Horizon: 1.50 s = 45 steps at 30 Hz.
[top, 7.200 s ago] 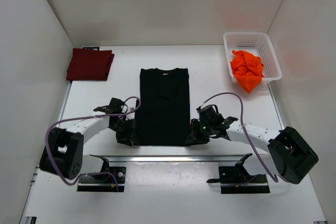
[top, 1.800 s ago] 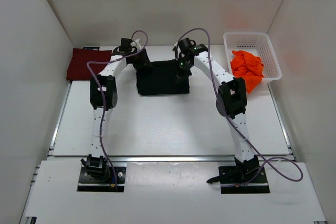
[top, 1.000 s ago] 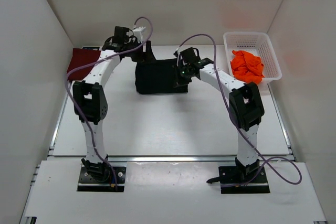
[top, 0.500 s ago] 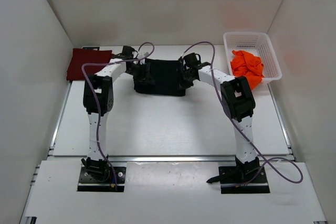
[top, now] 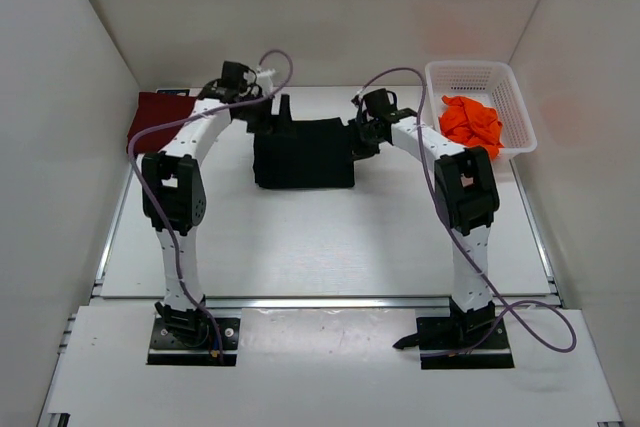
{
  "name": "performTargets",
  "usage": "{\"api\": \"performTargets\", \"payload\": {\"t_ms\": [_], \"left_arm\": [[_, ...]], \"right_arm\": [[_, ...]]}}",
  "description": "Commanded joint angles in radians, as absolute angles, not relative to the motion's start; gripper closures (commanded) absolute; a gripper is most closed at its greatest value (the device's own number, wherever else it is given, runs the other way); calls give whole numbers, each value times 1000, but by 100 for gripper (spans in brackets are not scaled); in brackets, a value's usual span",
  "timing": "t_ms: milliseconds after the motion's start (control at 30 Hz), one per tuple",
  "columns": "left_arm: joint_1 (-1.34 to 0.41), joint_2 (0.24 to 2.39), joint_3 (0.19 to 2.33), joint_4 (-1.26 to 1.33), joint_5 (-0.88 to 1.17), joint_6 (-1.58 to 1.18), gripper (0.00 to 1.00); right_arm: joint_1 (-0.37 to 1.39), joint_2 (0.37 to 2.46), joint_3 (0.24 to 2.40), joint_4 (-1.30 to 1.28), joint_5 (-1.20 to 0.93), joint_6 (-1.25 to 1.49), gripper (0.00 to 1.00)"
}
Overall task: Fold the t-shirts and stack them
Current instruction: Put the neatly folded tshirt into the corner of the board with the left arm
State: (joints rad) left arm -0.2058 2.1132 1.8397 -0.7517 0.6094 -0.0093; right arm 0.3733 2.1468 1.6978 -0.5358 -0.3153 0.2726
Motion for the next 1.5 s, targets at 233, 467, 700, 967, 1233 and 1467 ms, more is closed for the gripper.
{"api": "performTargets", "payload": {"t_ms": [233,467,700,967,1233,1467], "left_arm": [[-49,2244,1965,-847,333,-160,1],[-83,2316,1908,-884,397,-126,1],[-146,2419,1972,-958,479,-115,1],[-167,2448,1956,-997,480,-109,12],[-199,2514,1974,-970,630,-144,62],[-181,2519,2018,-937,631,-135,100]], "right_arm": [[354,1983,1646,-551,-265,227,91],[325,1907,1539,-540,-259,227,92],[302,1856,1451,-497,-272,255,93],[282,1798,1433,-471,-253,255,94],[264,1767,1431,-475,-245,252,95],[247,1704,1398,-503,-213,242,95]]}}
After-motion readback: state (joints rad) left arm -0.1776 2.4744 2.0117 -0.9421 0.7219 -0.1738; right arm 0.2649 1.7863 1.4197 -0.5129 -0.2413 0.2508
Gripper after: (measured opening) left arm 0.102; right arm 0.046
